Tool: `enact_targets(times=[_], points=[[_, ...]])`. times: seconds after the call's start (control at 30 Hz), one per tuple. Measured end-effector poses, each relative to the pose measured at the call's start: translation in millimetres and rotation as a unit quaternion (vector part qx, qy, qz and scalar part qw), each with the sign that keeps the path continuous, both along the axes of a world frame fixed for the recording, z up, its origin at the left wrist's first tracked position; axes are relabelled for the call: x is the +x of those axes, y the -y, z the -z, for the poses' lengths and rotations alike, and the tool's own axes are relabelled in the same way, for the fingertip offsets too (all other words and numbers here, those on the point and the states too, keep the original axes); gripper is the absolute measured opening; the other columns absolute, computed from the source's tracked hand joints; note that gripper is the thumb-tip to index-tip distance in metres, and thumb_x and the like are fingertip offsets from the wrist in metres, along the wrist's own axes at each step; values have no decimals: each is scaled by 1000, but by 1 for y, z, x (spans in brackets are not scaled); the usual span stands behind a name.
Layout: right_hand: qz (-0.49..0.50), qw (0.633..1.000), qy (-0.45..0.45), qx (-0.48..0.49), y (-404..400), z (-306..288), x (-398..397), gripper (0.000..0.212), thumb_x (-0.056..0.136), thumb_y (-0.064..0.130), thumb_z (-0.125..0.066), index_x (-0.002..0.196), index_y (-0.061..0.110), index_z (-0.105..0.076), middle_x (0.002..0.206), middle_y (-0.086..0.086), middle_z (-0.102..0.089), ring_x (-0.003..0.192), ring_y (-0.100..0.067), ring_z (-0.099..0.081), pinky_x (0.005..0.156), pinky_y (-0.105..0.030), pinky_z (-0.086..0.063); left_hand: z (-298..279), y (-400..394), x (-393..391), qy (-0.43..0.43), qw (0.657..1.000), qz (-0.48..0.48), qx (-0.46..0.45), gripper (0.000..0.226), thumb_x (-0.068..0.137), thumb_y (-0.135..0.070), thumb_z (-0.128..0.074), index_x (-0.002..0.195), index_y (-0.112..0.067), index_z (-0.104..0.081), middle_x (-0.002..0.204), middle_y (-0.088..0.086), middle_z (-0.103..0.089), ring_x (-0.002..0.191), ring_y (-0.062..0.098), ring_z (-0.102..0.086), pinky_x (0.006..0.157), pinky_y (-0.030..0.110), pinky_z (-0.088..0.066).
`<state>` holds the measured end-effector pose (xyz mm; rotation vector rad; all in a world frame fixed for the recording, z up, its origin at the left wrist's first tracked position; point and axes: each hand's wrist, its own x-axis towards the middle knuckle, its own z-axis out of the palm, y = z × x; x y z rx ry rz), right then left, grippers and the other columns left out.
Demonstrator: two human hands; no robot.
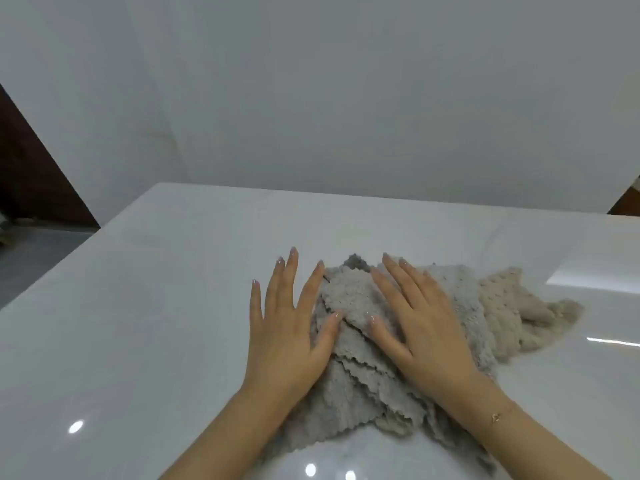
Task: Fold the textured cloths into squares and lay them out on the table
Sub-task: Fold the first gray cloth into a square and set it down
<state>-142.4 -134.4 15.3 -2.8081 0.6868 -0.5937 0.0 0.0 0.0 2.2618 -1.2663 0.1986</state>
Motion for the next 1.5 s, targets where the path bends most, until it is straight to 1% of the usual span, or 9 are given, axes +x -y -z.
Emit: enact_targets(times=[0.13,0.3,0.5,0.67,0.9,1.03,1.17,1.33,1.5], points=[[-9,997,16,-74,-10,22,-4,57,94,54,-27,143,28,-40,154,4,-31,140,-16,-28,116,-31,-8,36,-20,-8,-9,999,43,-16,60,91,-63,-18,147,-40,-16,158,-16,0,144,1,1,120,35,-4],[-3,996,5,-85,-16,39,-5,56,91,55,-26,140,32,-42,144,5,-46,135,-17,-36,114,-33,-11,48,-31,1,-132,982,133,-19,52,93,-55,-40,143,-41,-28,142,-23,-39,127,-3,-37,106,25,-34],[3,997,-14,-76,-14,42,-5,70,82,73,-21,140,39,-40,141,11,-48,131,-13,-38,109,-35,-26,50,-33,8,-175,975,121,-68,48,85,-55,-58,129,-38,-48,124,-24,-53,113,-6,-49,96,22,-42],[-42,995,-82,-32,-6,28,7,82,72,87,-27,144,50,-19,145,14,-39,130,-11,-38,104,-38,-33,47,-38,20,-202,974,74,-75,24,80,-40,-70,101,-28,-67,100,-17,-63,92,-3,-57,82,21,-46],[-57,988,-143,-30,5,13,42,55,83,56,-56,135,42,-44,134,7,-50,123,-19,-45,95,-41,-41,48,-39,26,-282,950,41,-128,9,83,-26,-70,76,-21,-70,75,-7,-69,69,-1,-60,64,12,-44],[-47,993,-105,-7,15,17,44,49,86,41,-58,134,35,-48,131,3,-54,122,-21,-46,99,-43,-39,41,-43,31,-417,888,4,-193,13,83,-24,-71,80,-12,-72,79,5,-72,74,16,-66,74,31,-53],[-27,999,-44,14,29,23,40,44,84,30,-60,128,33,-54,114,2,-63,109,-23,-54,92,-39,-42,35,-43,36,-510,824,-33,-244,16,85,-21,-68,87,-6,-70,84,10,-73,76,21,-68,71,33,-55],[29,996,-59,-59,36,31,42,44,86,24,-55,129,32,-52,111,0,-61,106,-25,-54,84,-36,-39,32,-61,70,-561,700,-167,-409,10,92,-7,-57,85,-7,-64,88,13,-68,80,24,-66,71,33,-54],[48,993,-73,-77,31,30,43,45,89,28,-52,134,30,-47,119,-1,-57,114,-24,-50,89,-36,-36,33,-73,82,-474,774,-185,-376,10,91,-19,-62,91,-10,-66,91,6,-69,80,16,-64,69,28,-51]])
